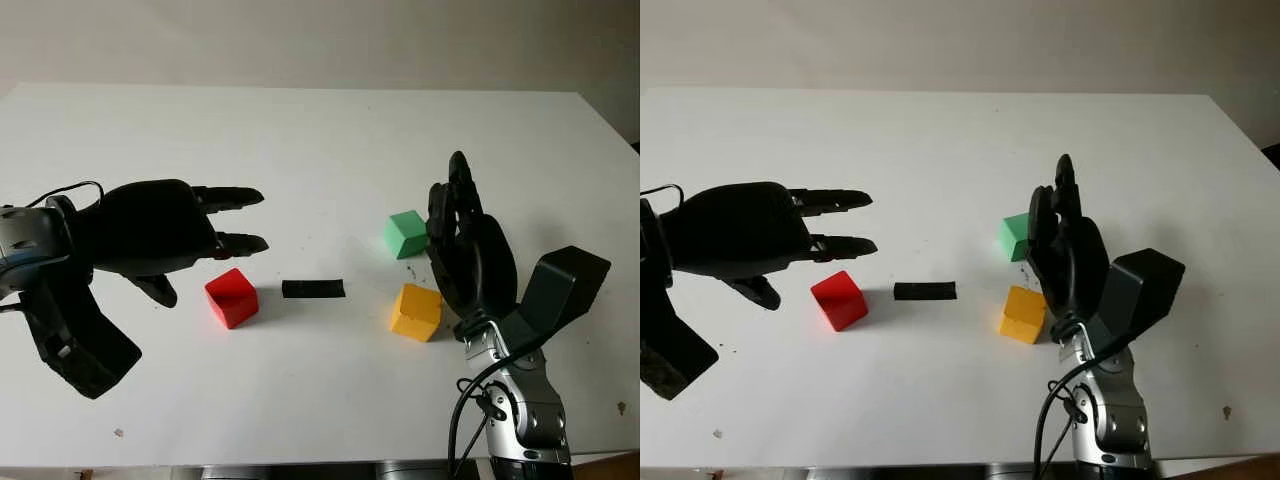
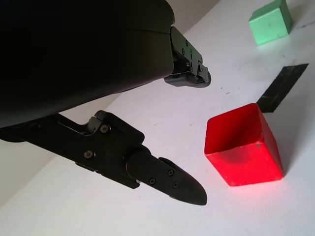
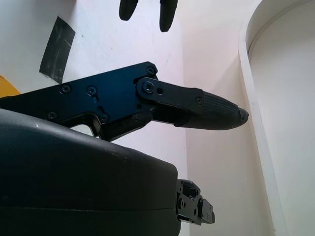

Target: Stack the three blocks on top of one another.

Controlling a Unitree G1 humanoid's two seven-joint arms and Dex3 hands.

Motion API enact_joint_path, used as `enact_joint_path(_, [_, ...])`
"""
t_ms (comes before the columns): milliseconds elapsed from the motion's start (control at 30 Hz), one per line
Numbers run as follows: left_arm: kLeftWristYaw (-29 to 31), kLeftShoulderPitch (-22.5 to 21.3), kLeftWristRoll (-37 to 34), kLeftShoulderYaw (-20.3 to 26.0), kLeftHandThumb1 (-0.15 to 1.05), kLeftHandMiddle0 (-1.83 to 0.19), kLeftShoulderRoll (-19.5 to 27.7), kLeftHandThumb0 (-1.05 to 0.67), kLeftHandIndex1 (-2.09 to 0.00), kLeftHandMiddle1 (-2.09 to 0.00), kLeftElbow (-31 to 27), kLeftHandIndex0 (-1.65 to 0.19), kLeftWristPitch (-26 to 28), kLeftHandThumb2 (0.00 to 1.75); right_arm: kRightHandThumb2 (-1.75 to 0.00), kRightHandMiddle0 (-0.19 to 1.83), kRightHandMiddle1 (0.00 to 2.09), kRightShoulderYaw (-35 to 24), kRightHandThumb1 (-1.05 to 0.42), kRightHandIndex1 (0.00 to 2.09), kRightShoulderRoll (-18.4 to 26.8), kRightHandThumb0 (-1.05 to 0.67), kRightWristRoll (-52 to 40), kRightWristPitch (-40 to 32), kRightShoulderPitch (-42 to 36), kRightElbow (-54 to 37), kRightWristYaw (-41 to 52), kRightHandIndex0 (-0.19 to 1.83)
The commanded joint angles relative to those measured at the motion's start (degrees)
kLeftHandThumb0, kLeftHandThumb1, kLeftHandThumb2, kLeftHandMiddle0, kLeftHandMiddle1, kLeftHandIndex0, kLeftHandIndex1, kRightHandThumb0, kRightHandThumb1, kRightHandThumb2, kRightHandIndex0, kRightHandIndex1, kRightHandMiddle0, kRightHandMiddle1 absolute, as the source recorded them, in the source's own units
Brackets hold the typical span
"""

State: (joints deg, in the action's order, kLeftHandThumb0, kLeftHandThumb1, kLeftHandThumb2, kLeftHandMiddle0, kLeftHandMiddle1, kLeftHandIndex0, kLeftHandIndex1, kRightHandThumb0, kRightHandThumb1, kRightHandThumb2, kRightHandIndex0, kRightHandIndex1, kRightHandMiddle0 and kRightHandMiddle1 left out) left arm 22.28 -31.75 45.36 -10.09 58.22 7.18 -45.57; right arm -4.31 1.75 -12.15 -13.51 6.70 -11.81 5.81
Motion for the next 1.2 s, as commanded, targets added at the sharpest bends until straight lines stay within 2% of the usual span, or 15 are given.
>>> enact_joint_path(0, [-2.03,0.10,0.12,-0.40,0.87,0.01,-0.65,-0.54,-0.06,-0.06,1.57,-0.29,-0.69,0.06,-0.61,-0.19,0.00,0.08,-1.05,0.00,0.24,-0.68,-0.23,0.23,-0.41,-1.43,0.25,-0.19])
enact_joint_path(267, [-7.21,-0.13,0.95,-1.69,0.91,-0.02,-1.50,-0.56,-0.10,-0.06,5.77,-0.37,-2.15,0.06,-0.61,-0.19,0.00,0.11,-1.05,0.00,0.31,-0.67,0.21,1.22,-0.39,-1.18,0.36,-0.19])
enact_joint_path(1000, [-6.96,0.22,-0.21,-4.16,0.92,-0.03,-4.36,-0.71,-0.14,-0.06,8.31,-0.42,-1.39,0.06,-0.64,-0.19,0.00,-0.23,-1.05,0.00,0.80,-0.68,0.36,-0.96,0.01,-3.07,-0.42,-0.19])
enact_joint_path(1100, [-5.86,0.28,-0.76,-4.42,0.92,-0.02,-4.65,-0.69,-0.14,-0.05,8.37,-0.41,-0.94,0.06,-0.64,-0.19,0.00,-0.34,-1.05,0.00,0.83,-0.68,0.44,-1.45,0.24,-3.37,-0.68,-0.19])
enact_joint_path(1167, [-7.15,0.49,-0.21,-4.51,0.92,-0.03,-4.97,-0.68,-0.15,-0.06,8.97,-0.42,-1.48,0.06,-0.63,-0.19,0.00,-0.48,-1.05,0.00,0.72,-0.67,0.39,-1.68,0.34,-3.52,-0.96,-0.19])
